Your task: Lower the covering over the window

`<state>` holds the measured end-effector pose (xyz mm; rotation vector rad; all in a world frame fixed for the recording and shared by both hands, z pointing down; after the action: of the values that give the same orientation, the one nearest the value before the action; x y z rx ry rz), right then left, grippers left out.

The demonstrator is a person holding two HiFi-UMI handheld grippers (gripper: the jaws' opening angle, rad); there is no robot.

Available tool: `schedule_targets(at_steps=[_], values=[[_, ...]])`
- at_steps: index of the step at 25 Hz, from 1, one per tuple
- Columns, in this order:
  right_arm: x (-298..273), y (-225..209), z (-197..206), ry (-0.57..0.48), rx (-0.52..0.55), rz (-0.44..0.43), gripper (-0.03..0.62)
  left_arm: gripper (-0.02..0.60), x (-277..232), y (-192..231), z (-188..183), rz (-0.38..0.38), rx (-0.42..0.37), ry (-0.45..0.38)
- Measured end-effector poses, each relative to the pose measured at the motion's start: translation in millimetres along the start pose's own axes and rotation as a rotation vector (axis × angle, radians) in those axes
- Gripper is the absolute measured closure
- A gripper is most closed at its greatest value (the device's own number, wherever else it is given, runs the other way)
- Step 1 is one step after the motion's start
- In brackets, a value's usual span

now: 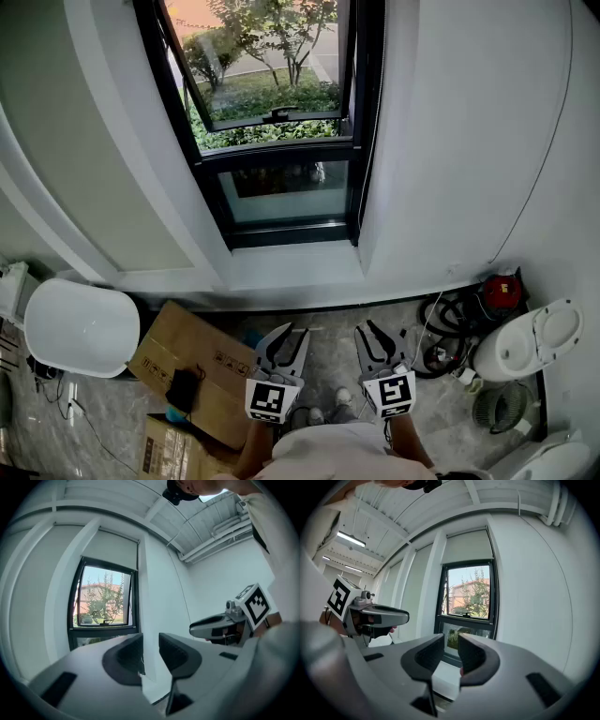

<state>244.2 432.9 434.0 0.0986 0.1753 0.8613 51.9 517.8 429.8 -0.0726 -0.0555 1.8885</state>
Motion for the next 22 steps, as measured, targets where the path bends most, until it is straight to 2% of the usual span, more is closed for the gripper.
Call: schedule_targets(at_steps=[3, 5, 12, 22], values=[[1.5, 8.5, -0.4, -0.02, -0.018, 0.006, 0.513, 0.471, 6.7, 3.8, 4.5, 0.004, 0.005, 0.0], [1.7, 13.6, 0.7, -0.031, -0.027, 0.018, 0.462, 0.471, 7.3, 7.3, 7.5, 0.006, 0.003, 0.004], [-18.7, 14.0, -0.3, -0.027, -0.016, 0.031, 0.465, 0.472, -7.3, 16.8, 8.8, 0.039, 0.009, -0.007], [-79.6, -15.9, 0.1, -0.031, -0.014, 0.031, 0.465, 0.474, -62.8, 55.8, 9.4, 0.025, -0.01, -0.005]])
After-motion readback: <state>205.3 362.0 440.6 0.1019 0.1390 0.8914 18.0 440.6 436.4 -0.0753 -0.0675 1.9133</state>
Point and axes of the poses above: the fingertips, and each gripper's own axes: x backward along the fingers, y to its left, z out of its underside, the point moved 9 cm from there along x, backward along the fingers, and after that the axes turned 11 degrees about z, right-handed, at the moved point
